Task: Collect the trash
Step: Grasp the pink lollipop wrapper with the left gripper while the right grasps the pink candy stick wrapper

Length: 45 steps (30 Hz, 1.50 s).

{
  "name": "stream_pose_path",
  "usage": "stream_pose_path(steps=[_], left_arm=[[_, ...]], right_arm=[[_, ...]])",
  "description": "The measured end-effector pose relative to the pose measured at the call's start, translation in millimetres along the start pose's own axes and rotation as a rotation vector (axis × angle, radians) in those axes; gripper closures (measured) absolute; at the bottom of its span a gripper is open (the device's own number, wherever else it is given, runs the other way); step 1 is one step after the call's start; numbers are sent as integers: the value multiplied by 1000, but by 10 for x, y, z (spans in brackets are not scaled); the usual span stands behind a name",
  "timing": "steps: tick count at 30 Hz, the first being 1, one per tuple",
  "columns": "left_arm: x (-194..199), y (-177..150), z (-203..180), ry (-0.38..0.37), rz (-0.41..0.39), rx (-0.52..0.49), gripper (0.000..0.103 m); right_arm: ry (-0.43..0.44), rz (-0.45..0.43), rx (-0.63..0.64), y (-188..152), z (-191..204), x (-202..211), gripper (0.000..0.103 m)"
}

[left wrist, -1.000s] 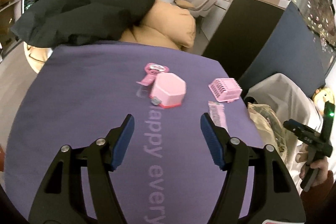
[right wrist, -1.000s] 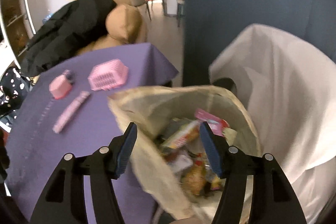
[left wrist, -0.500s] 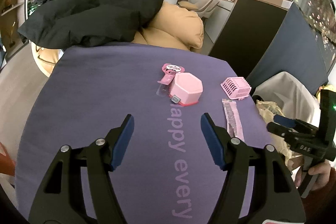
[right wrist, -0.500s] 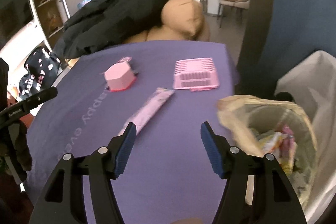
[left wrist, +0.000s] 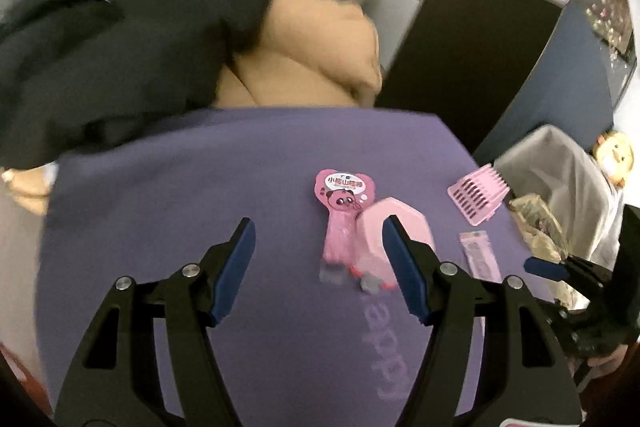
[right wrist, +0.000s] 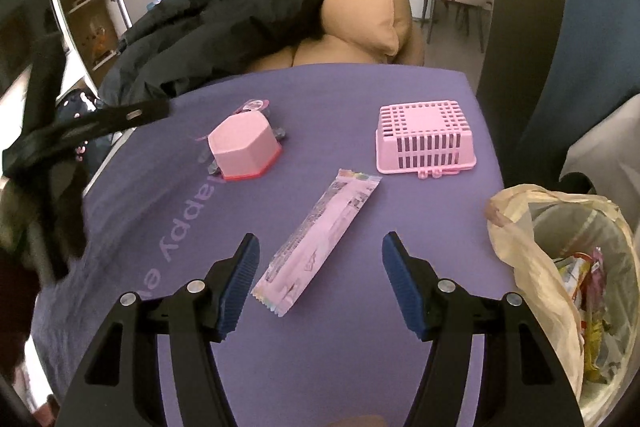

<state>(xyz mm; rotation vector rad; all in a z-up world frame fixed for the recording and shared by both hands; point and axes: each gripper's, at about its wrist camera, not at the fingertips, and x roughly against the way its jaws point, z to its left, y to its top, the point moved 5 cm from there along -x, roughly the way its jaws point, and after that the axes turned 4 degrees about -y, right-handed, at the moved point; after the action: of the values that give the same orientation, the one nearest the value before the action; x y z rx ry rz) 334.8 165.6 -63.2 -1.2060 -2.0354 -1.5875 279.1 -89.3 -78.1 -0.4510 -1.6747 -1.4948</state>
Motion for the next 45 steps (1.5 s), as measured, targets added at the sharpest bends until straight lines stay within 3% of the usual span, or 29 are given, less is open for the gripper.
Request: stream_pose_path(steps=[4,9,12,15,17,21,28,33,37,41,45], left_arm=[[-440,123,-62,-132,140,-31,41],[-785,263,-209,-128,190,-23,40],[-966,295,-198,-67,237,27,41],[-980,302,-214,-48,237,34,50],[-917,280,-176,-68,227,59,54],[-735,164,75,11,192,75,54],[-219,-276,355,36,128,147,54],[20,-587,229,43,98,149,54],[123,-774,28,28,96,89,43],[170,-865,-52,23,111,62,41],[182,-879,-59,25,114,58,41]], right_arm=[[-4,9,-15,3,-59,-44,43],[-4,65,-56,-25,-124,-188,43],[-2,81,-58,-31,-98,-245,43],[6,89,-62,-28,-65,-283,40],[2,93,-54,-18,-51,-293,38],[-32,117,-2,-26,-10,-326,35],[-128,162,40,-41,80,-371,35],[-173,139,37,-75,131,-369,35],[-180,127,23,-74,120,-371,35],[-186,129,-29,23,53,-428,35],[-237,132,5,93,149,-498,35]])
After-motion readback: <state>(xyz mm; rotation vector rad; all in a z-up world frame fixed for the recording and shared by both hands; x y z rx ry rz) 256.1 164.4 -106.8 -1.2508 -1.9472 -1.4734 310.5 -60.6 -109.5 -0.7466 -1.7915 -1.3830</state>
